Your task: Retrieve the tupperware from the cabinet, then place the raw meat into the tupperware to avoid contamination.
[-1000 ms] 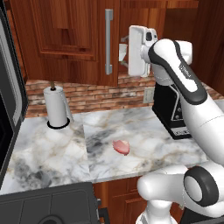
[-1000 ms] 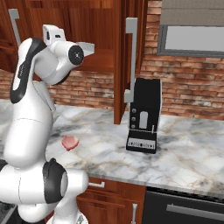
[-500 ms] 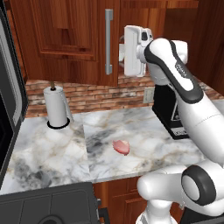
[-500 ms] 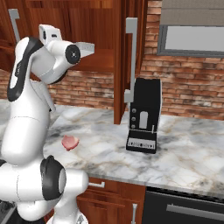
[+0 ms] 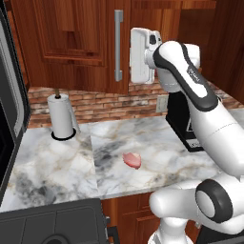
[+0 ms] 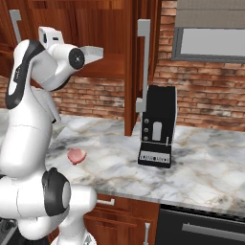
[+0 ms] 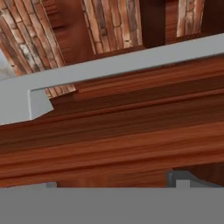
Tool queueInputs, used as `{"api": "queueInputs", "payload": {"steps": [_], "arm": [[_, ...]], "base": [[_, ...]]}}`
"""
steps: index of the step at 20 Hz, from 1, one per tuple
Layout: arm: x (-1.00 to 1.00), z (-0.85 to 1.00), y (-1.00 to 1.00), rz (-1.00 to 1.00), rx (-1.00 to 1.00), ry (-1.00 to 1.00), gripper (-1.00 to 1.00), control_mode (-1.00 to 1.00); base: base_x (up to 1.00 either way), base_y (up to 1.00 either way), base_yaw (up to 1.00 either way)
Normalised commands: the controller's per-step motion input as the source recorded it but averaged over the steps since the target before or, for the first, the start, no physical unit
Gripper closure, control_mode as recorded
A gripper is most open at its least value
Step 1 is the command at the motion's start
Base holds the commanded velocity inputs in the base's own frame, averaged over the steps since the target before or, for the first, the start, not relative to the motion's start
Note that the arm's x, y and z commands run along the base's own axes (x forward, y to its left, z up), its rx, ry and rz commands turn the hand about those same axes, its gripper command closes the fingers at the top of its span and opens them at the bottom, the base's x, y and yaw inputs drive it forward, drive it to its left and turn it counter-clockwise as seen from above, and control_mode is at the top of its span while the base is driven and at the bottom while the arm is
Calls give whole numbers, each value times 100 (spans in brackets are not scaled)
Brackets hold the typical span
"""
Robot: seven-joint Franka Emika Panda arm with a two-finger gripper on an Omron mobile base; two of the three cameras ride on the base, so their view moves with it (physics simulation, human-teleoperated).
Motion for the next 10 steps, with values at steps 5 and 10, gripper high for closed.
{"api": "queueInputs", "payload": {"steps": [5,10], "arm": [[-11,0,8,4,0,0,-100,-100],[-46,8,0,6,0,-2,-100,-100]], "base": [[0,0,0],[0,0,0]]}}
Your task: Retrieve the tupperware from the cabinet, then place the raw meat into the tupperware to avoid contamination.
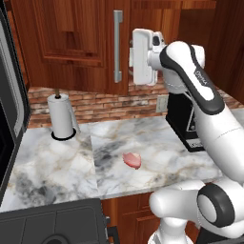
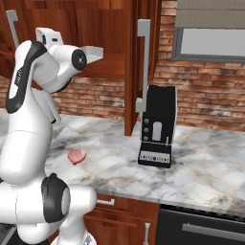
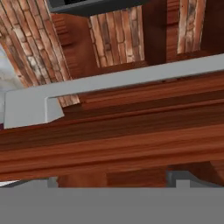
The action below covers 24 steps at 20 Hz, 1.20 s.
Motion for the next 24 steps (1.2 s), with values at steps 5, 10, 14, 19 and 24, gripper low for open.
{"api": "queueInputs", "payload": {"steps": [5,10,14,19,24], "arm": [[-61,9,8,9,0,-6,-100,-100],[-43,0,49,7,0,-3,-100,-100],[-21,-1,74,6,0,0,-100,-100],[-14,-4,85,7,-1,0,-100,-100],[-20,-1,84,8,-1,2,-100,-100]], "base": [[0,0,0],[0,0,0],[0,0,0],[0,0,0],[0,0,0]]}}
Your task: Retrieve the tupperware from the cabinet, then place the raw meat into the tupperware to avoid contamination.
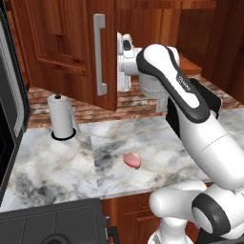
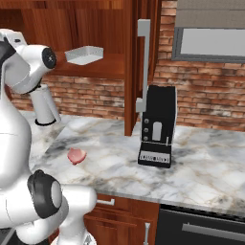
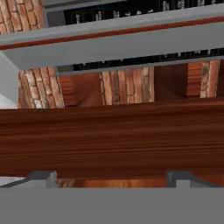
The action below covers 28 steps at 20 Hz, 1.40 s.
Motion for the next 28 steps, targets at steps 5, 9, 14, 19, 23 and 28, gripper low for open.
{"api": "queueInputs", "payload": {"steps": [5,9,14,19,23,28], "arm": [[-25,-1,84,8,-2,2,-100,-100],[-30,0,85,8,-2,2,-100,-100],[-32,0,84,8,-2,2,-100,-100],[-23,0,83,7,-2,1,-100,-100],[-6,0,70,3,-1,0,-100,-100],[1,-3,36,0,0,0,-100,-100]], "base": [[0,0,0],[0,0,0],[0,0,0],[0,0,0],[0,0,0],[0,0,0]]}}
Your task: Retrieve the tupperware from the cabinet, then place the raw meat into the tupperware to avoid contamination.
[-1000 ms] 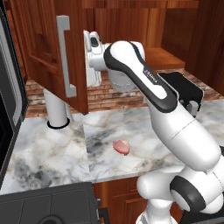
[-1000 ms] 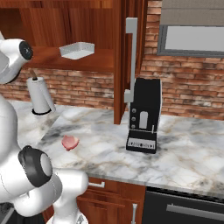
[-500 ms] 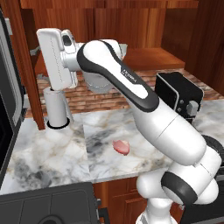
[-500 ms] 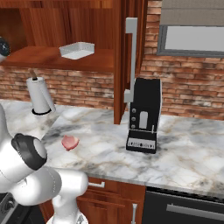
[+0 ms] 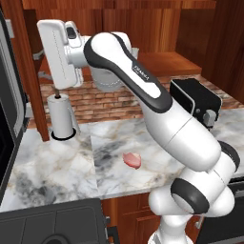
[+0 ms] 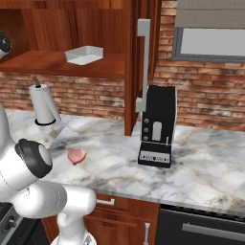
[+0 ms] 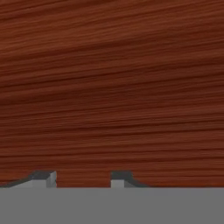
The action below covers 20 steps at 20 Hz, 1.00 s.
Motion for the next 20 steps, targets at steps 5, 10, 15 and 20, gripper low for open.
{"api": "queueInputs", "payload": {"steps": [5,10,15,20], "arm": [[2,0,12,-1,0,-1,-100,-100],[-9,-2,-12,-3,0,0,-100,-100],[-21,-5,-41,-9,0,0,-100,-100],[-21,-1,-53,-12,0,0,-100,-100]], "base": [[0,0,0],[0,0,0],[0,0,0],[0,0,0]]}}
